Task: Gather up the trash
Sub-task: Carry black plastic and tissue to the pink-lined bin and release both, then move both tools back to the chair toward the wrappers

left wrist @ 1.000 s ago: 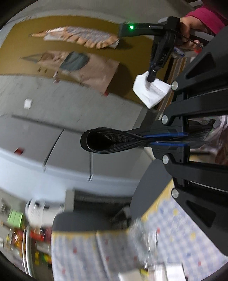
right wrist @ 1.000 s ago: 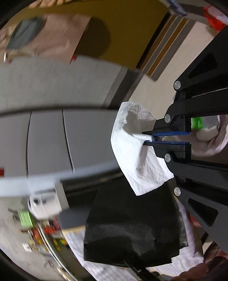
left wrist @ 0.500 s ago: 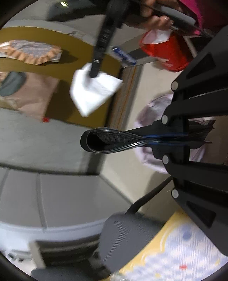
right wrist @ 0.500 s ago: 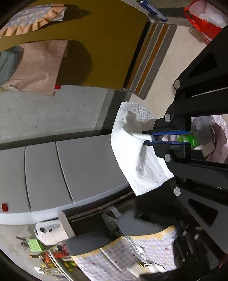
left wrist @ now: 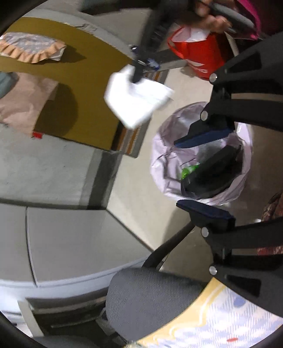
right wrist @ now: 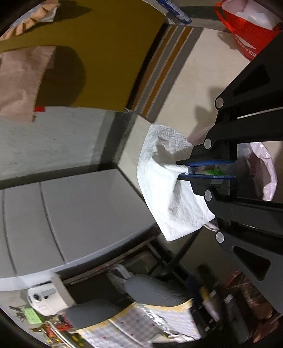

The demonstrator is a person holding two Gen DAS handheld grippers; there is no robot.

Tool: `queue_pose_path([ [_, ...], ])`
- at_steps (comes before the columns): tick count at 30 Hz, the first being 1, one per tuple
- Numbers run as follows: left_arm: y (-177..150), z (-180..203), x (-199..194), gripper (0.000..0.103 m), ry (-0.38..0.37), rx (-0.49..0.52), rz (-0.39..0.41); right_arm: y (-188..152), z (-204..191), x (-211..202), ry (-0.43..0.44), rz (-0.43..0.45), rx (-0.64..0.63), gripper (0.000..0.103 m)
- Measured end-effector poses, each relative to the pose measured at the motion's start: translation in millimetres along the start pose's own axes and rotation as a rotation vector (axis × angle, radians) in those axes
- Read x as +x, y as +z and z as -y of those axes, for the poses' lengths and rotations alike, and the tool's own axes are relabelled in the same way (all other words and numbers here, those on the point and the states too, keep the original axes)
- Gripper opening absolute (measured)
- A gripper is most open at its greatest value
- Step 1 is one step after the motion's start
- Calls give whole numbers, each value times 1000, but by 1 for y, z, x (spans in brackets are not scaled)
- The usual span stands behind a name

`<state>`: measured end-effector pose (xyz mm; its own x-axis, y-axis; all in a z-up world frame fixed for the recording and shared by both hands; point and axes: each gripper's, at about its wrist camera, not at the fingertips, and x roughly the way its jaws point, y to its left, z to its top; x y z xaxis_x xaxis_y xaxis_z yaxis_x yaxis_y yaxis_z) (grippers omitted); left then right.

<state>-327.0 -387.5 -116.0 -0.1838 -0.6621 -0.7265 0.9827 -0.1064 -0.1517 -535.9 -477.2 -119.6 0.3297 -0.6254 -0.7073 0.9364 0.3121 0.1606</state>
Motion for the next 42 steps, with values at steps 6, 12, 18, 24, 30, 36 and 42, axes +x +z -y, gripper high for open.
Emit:
queue_pose_path([
  [6, 2, -13, -30, 48, 51, -48, 77, -15, -7, 24, 5, -96, 4, 35],
  [12, -2, -29, -53, 48, 92, -88, 114, -18, -12, 30, -1, -137, 16, 40],
  [18, -8, -38, -76, 48, 141, -119, 130, -5, -22, 10, 21, -78, -1, 40],
  [24, -22, -56, -109, 49, 235, -155, 178, 10, -56, -18, 119, 4, -51, 40],
  [30, -32, -89, -151, 51, 345, -230, 223, 19, -108, -56, 262, 157, -138, 40],
  [36, -49, -130, -209, 57, 496, -326, 264, 37, -178, -75, 409, 227, -259, 40],
  [42, -76, -184, -275, 59, 678, -454, 288, 43, -268, -82, 548, 225, -421, 40],
])
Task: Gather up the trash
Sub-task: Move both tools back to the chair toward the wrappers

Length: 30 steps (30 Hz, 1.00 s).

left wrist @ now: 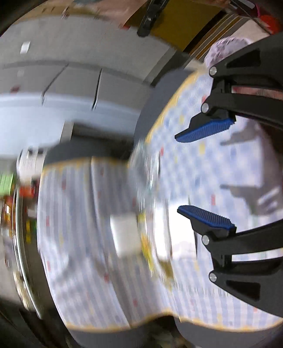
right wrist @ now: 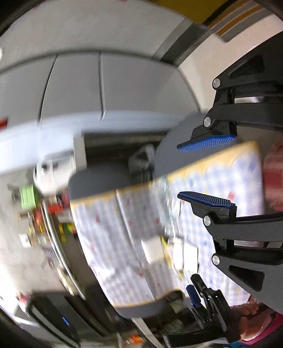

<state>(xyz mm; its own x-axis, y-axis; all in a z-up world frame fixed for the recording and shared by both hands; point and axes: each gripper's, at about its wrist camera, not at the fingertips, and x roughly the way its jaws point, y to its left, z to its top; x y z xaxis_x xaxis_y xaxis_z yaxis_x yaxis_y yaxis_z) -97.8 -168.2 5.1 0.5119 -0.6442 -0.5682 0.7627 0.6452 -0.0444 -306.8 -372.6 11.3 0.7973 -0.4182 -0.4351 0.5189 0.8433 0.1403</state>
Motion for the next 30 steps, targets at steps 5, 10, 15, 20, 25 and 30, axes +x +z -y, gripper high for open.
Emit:
queue_pose_path([
  [5, 8, -69, -11, 60, 138, -92, 10, 17, -61, 35, 104, -18, -86, 42],
  [10, 10, -122, -6, 63, 226, -136, 1, 24, -106, 74, 191, -61, -120, 44],
  [15, 10, -158, 26, 63, 242, -118, -50, 24, -138, 107, 247, -98, -143, 48],
  [20, 13, -173, 74, 63, 203, -68, -118, 27, -156, 142, 269, -130, -135, 48],
  [25, 16, -186, 122, 63, 201, -20, -213, 31, -160, 162, 262, -137, -130, 48],
  [30, 24, -187, 148, 63, 222, 89, -250, 29, -158, 183, 243, -160, -127, 48],
])
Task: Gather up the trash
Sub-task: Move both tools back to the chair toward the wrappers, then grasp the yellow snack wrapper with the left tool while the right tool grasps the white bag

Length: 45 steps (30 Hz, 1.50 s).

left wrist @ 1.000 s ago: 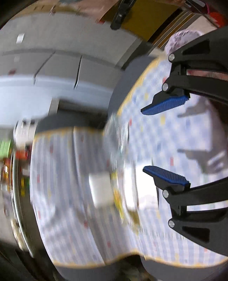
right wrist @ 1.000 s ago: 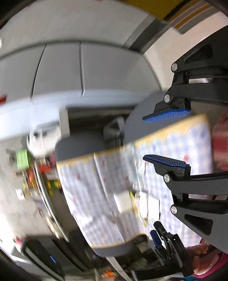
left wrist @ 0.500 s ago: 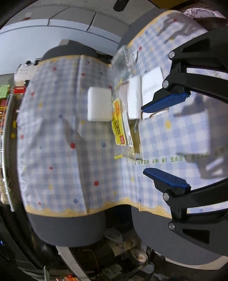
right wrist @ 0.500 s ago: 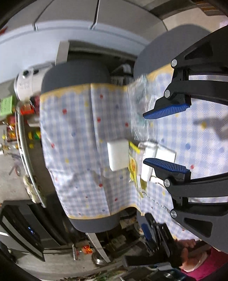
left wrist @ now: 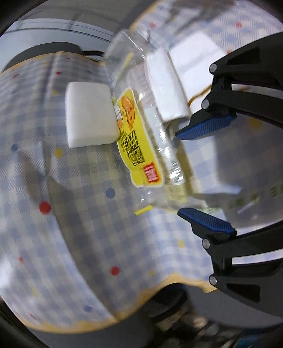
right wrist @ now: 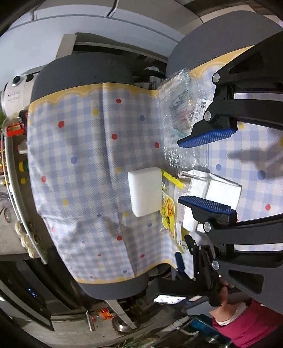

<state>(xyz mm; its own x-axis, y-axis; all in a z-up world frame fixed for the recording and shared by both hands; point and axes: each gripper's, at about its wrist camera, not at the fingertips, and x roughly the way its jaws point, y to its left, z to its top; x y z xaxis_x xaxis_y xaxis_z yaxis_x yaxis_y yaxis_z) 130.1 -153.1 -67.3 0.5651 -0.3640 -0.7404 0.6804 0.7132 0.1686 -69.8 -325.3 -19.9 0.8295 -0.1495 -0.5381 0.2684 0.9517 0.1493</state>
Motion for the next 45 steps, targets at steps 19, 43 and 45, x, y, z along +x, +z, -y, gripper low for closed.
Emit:
queue_pose_path([
  [19, -8, 28, -58, 6, -188, 42, 10, -17, 16, -16, 6, -27, 53, 48],
  [43, -72, -7, -143, 1, -214, -312, 145, -50, -13, 39, -25, -189, 102, 83],
  [45, -74, -6, -140, 1, -219, -308, 141, -47, -16, 59, -37, -221, 121, 83],
])
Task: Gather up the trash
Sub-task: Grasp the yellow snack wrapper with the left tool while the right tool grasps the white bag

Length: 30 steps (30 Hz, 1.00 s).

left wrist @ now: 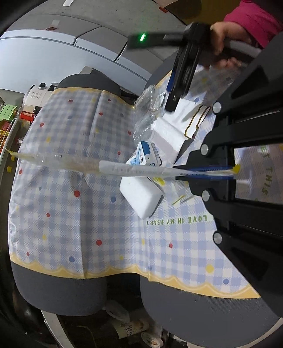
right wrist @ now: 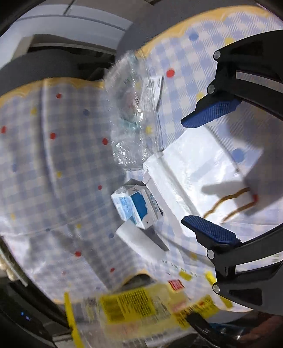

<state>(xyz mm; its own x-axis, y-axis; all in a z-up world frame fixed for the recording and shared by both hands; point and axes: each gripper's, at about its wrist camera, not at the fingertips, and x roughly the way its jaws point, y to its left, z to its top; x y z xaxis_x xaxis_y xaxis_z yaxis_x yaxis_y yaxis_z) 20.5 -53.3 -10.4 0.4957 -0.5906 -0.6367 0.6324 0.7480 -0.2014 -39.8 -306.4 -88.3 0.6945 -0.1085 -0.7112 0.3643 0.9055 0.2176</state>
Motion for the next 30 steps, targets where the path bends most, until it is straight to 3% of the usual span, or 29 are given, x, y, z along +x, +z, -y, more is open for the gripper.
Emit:
queue_pose_path([
  [6, -2, -2, 8, 1, -19, -6, -12, 9, 1, 46, -81, -103, 38, 83],
  [8, -3, -3, 9, 1, -22, -6, -18, 5, -1, 48, -94, -109, -13, 83],
  [11, -5, -3, 11, 1, -23, -5, -22, 0, 2, 42, -60, -149, -35, 82],
  [12, -5, -3, 11, 1, -22, -7, -22, -2, 4, 38, -54, -163, -53, 79],
  [15, -7, 0, 9, 1, -27, -8, -24, -12, 8, 20, -25, -171, -73, 52],
  [19, -11, 10, 5, 1, -37, 6, -29, -34, 8, -6, 29, -170, -121, 32],
  [24, -16, 34, -5, 1, -59, 40, -26, -48, 31, -53, 48, -86, -70, 14],
  [30, -18, 88, -19, 1, -162, 119, 15, -47, 86, -132, 6, 88, 19, 14],
])
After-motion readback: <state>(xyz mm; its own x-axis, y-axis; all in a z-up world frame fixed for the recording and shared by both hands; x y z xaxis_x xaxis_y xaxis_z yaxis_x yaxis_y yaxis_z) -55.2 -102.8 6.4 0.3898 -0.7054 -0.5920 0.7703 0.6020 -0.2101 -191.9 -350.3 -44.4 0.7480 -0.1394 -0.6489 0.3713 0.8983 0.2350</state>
